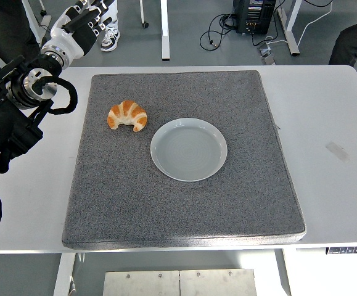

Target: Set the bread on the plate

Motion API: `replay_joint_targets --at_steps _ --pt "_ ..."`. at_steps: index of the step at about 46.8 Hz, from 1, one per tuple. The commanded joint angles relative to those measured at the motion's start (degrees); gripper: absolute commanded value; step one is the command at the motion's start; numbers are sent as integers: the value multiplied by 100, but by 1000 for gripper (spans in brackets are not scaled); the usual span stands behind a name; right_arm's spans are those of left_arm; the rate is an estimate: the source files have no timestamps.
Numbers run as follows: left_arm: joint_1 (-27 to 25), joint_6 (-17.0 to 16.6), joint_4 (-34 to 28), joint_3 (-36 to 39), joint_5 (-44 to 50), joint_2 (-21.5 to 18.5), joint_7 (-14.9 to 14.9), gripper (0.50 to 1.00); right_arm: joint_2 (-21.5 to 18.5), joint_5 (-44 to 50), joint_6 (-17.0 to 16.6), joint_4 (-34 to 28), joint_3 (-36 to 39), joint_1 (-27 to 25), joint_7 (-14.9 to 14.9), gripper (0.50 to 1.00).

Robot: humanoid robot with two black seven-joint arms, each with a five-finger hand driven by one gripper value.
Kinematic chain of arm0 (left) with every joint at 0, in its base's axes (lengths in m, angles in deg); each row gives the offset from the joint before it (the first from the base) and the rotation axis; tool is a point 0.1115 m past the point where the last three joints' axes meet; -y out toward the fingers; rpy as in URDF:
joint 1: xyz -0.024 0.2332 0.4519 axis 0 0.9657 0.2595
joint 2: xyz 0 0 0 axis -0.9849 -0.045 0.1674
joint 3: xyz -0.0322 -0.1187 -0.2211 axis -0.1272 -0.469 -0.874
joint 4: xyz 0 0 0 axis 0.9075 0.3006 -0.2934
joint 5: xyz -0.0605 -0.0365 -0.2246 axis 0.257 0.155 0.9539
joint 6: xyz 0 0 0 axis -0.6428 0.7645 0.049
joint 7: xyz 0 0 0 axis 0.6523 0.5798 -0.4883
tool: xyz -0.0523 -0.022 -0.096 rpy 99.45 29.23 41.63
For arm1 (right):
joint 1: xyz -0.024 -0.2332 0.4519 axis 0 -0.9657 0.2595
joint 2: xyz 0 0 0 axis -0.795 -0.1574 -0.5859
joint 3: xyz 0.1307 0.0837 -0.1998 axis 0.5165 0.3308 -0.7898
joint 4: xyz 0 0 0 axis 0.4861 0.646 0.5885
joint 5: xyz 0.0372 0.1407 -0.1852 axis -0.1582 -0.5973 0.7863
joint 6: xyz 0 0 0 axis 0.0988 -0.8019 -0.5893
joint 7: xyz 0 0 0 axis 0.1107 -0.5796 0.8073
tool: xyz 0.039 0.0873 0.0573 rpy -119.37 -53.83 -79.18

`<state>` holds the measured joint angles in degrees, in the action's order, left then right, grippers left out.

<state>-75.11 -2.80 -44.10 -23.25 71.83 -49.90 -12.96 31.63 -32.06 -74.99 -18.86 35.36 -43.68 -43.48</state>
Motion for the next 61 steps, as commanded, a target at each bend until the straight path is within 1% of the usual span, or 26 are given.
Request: replay_joint_targets --at_steps 1,10,14,16,19,22,24,28,31,34,37,39,43,45,48,51,56,61 --pt "0 1 0 -55 19 -13 6 989 0 -1 0 0 0 1 0 1000" --pt "-88 9 -9 -108 -60 -180 -56 989 0 -1 0 0 0 1 0 1000" --pt "-106 10 -26 -72 -104 -172 -258 989 0 -1 0 0 0 1 0 1000" --pt "-132 -8 -61 -29 -192 -154 -276 989 0 -1 0 0 0 -8 0 1000" --pt "-167 -131 -79 -11 -306 -93 -276 990 0 -1 0 0 0 1 0 1000" --pt "-273 -394 -105 -81 -350 4 -285 990 0 -1 0 0 0 1 0 1000" --pt "-299 -456 -158 6 -385 22 -285 990 0 -1 0 0 0 1 0 1000" --pt "-317 -430 -579 68 -517 -66 -258 990 0 -1 0 0 0 1 0 1000" --pt "-308 -439 -1132 77 -631 -285 -258 990 0 -1 0 0 0 1 0 1000" --pt "-317 -483 -1380 147 -868 -435 -223 989 0 -1 0 0 0 1 0 1000" --pt "-395 -614 -1371 436 -1149 -479 -197 984 0 -1 0 0 0 1 0 1000" --pt "-527 -720 -1406 831 -1395 -497 -249 984 0 -1 0 0 0 1 0 1000" --pt "-764 -773 -1450 1526 -2001 -751 -346 986 0 -1 0 0 0 1 0 1000" --pt "-861 -773 -1459 1720 -2282 -865 -390 986 0 -1 0 0 0 1 0 1000" --pt "-1081 -755 -1468 1870 -2459 -910 -373 986 0 -1 0 0 0 1 0 1000" --pt "-1222 -642 -1477 2054 -2547 -954 -390 987 0 -1 0 0 0 1 0 1000" --pt "-1485 -272 -1512 2853 -2670 -1226 -434 987 0 -1 0 0 0 1 0 1000" --pt "-1731 -246 -1573 3530 -3258 -1297 -706 987 0 -1 0 0 0 1 0 1000"
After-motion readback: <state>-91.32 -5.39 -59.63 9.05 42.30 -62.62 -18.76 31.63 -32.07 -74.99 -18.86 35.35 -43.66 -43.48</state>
